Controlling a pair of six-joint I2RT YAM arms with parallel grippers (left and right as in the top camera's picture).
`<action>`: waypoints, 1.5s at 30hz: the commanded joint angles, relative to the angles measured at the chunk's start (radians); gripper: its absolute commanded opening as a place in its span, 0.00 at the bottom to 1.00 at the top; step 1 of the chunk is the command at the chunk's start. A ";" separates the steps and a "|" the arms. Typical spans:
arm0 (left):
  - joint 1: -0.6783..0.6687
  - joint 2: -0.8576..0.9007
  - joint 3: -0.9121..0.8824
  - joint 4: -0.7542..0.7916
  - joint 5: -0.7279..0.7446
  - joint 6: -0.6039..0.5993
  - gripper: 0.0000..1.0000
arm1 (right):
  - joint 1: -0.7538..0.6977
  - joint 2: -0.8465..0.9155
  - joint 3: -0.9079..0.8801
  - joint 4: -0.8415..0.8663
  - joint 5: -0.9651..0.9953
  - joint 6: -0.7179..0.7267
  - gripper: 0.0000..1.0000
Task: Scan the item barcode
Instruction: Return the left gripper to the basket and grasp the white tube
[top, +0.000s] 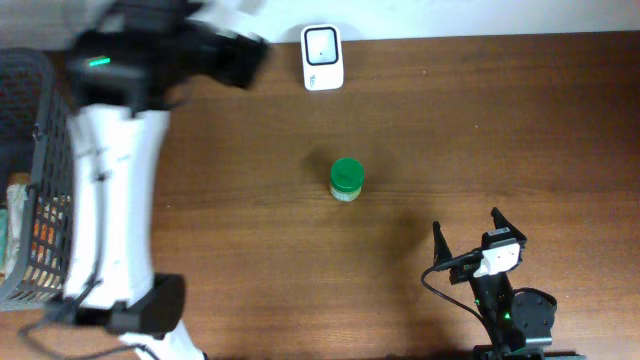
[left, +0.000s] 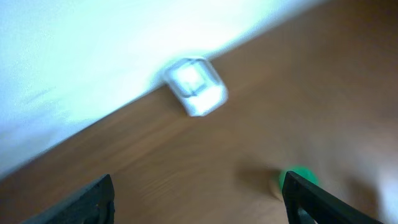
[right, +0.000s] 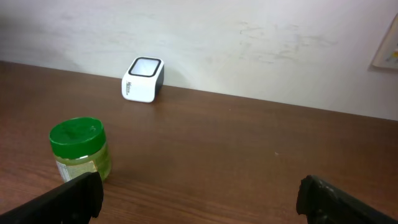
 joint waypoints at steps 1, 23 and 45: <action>0.219 -0.085 0.019 -0.021 -0.200 -0.384 0.91 | 0.002 -0.008 -0.008 -0.003 0.002 0.007 0.98; 0.787 -0.074 -0.487 0.105 -0.483 -0.454 1.00 | 0.002 -0.008 -0.008 -0.003 0.002 0.007 0.98; 0.846 -0.071 -0.967 0.537 -0.483 -0.182 0.94 | 0.002 -0.008 -0.008 -0.003 0.002 0.007 0.98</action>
